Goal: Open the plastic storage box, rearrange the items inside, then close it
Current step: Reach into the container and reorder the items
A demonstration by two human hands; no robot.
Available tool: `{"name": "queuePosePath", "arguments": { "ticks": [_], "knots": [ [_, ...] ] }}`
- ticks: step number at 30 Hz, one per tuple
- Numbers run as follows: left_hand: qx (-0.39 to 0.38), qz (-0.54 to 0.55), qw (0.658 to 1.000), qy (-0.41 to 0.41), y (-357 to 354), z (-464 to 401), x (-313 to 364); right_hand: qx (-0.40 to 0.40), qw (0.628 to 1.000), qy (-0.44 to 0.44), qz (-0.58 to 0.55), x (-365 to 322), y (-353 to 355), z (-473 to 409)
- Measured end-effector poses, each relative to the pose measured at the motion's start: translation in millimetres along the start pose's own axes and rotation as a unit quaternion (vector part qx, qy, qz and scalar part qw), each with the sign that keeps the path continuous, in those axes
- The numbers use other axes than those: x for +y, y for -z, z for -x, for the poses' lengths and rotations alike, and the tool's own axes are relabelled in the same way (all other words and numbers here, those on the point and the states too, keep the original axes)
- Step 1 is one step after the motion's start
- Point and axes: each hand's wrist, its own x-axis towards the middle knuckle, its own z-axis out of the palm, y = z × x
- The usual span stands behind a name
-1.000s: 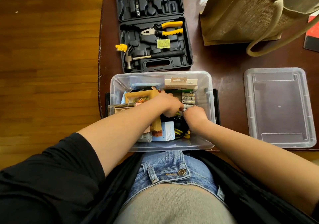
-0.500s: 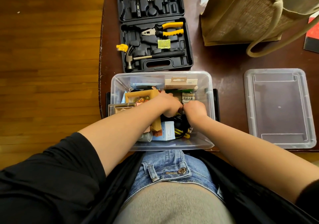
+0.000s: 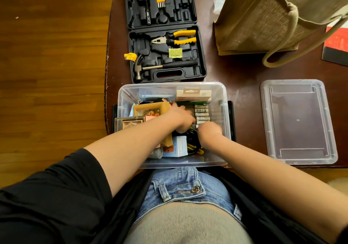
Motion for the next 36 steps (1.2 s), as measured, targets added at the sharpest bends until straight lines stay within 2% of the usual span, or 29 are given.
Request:
{"name": "queuePosePath", "arguments": {
  "ticks": [4,8,18,24,31,36],
  "knots": [
    [0.006,-0.005,1.0,0.013,-3,-1,4,-0.029,0.998,-0.032,-0.041,-4,-5,-3],
    [0.019,0.001,1.0,0.024,-5,-4,5,0.011,0.996,-0.049,-0.074,-5,-9,-4],
    [0.036,0.029,0.998,0.034,-7,-3,6,0.086,0.995,0.022,-0.049,-4,-17,1],
    [0.036,0.05,0.998,0.023,-7,-3,9,0.112,0.991,0.012,-0.078,1,-14,-9],
    [0.029,0.034,0.999,0.004,-7,2,7,0.117,0.992,0.046,0.013,-4,-17,-10],
    [0.042,0.027,0.999,-0.012,-7,7,6,0.1,0.994,0.035,0.015,3,-7,-15]
  ]
}}
